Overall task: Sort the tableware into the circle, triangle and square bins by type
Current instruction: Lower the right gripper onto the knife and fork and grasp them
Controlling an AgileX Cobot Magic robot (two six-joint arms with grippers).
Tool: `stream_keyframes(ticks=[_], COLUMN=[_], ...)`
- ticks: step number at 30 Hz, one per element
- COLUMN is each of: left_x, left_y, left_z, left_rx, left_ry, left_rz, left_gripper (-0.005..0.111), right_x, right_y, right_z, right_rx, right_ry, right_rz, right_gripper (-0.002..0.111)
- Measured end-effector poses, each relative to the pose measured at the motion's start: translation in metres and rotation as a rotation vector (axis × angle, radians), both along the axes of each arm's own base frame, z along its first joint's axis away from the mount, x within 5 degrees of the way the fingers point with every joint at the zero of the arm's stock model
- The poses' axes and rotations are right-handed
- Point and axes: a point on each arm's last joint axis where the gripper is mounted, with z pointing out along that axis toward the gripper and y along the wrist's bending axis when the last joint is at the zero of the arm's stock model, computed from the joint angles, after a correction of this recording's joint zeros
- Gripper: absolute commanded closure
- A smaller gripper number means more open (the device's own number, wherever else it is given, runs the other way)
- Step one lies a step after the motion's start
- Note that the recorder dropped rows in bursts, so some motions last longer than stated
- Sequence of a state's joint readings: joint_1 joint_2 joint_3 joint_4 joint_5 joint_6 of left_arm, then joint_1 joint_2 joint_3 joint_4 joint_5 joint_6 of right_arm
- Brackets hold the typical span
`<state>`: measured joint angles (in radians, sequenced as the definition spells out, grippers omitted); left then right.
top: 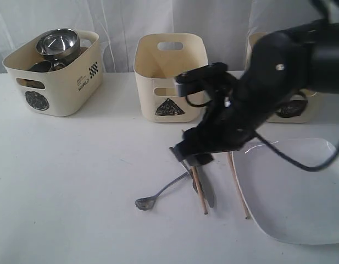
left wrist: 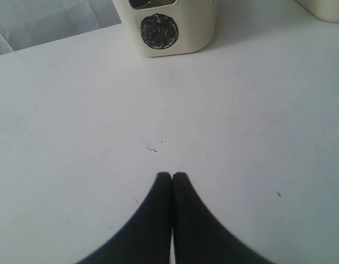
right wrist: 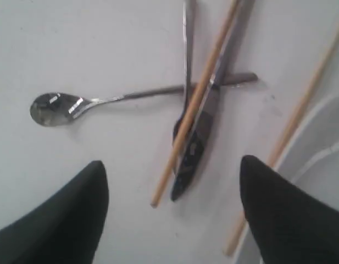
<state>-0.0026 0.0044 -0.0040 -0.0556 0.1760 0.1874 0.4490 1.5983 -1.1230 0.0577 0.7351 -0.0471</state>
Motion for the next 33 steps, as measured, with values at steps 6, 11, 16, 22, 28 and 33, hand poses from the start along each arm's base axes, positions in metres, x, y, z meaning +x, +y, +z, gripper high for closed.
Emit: stream_keyframes(ticks=[6, 11, 16, 22, 28, 33], left_x=[0.000, 0.000, 0.000, 0.000, 0.000, 0.000], left_y=[0.000, 0.000, 0.000, 0.000, 0.000, 0.000], left_z=[0.000, 0.000, 0.000, 0.000, 0.000, 0.000], left_rx=[0.000, 0.000, 0.000, 0.000, 0.000, 0.000], left_ry=[0.000, 0.000, 0.000, 0.000, 0.000, 0.000], left_rz=[0.000, 0.000, 0.000, 0.000, 0.000, 0.000], left_gripper=[0.107, 0.107, 0.107, 0.107, 0.107, 0.107], right_x=[0.038, 0.057, 0.067, 0.072, 0.076, 0.080], right_y=[0.036, 0.043, 0.044, 0.047, 0.045, 0.041], right_z=[-0.018, -0.039, -0.061, -0.086, -0.102, -0.112], right_rx=[0.004, -0.031, -0.086, -0.095, -0.112, -0.127], right_ry=[-0.025, -0.010, 0.010, 0.043, 0.057, 0.071], right_rz=[0.022, -0.021, -0.053, -0.078, -0.096, -0.106], right_gripper=[0.036, 0.036, 0.036, 0.036, 0.036, 0.040])
